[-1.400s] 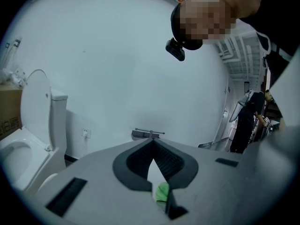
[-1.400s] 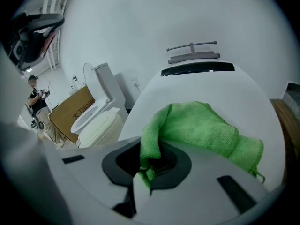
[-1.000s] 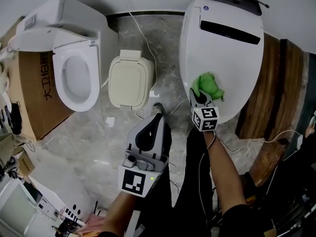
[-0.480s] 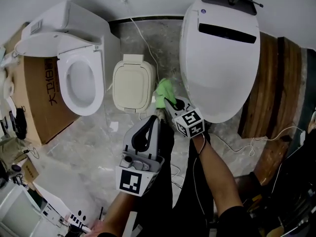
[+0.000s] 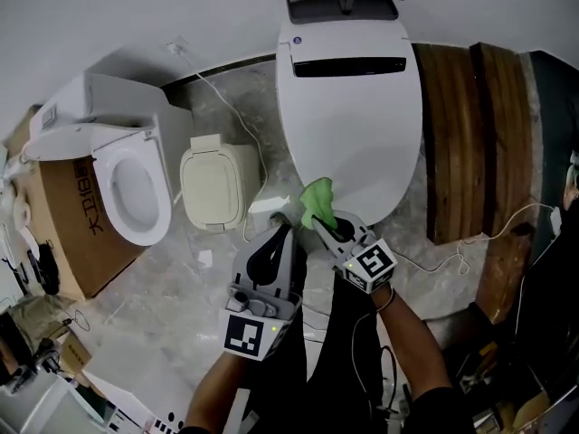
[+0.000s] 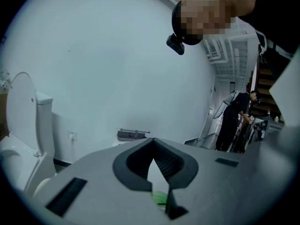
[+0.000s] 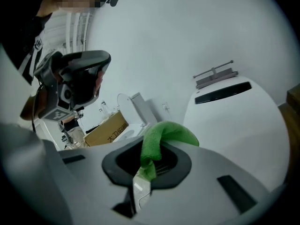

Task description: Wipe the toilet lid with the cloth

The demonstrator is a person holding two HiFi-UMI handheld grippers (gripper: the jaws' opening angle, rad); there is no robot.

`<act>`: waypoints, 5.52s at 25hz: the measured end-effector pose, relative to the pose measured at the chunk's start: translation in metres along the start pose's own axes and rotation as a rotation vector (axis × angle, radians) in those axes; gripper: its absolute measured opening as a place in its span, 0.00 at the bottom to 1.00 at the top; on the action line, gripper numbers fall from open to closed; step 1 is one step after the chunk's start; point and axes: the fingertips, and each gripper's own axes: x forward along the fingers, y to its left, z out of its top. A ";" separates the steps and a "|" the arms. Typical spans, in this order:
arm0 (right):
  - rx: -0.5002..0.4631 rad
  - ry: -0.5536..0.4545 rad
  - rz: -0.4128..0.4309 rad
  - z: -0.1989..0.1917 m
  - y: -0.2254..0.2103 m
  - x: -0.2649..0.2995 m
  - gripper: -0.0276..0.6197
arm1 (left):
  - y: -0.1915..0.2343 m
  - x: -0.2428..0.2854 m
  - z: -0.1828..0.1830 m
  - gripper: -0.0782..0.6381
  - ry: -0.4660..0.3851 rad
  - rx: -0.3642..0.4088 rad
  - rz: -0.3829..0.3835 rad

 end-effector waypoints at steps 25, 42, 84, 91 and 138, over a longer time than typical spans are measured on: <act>-0.047 0.211 -0.492 -0.115 -0.241 -0.188 0.10 | -0.120 0.099 -0.059 0.12 0.019 0.032 -0.002; -0.093 0.244 -0.361 -0.129 -0.215 -0.101 0.10 | -0.080 0.077 -0.059 0.12 0.022 0.009 0.020; 0.066 0.174 -0.420 -0.112 -0.098 0.084 0.09 | 0.079 -0.047 -0.045 0.12 -0.003 -0.065 0.120; 0.134 0.190 -0.193 -0.029 -0.051 0.196 0.10 | 0.075 -0.066 -0.020 0.12 -0.013 -0.023 0.156; -0.227 -0.402 -0.511 0.410 0.148 -0.333 0.10 | -0.165 -0.095 0.328 0.12 -0.233 0.254 -0.017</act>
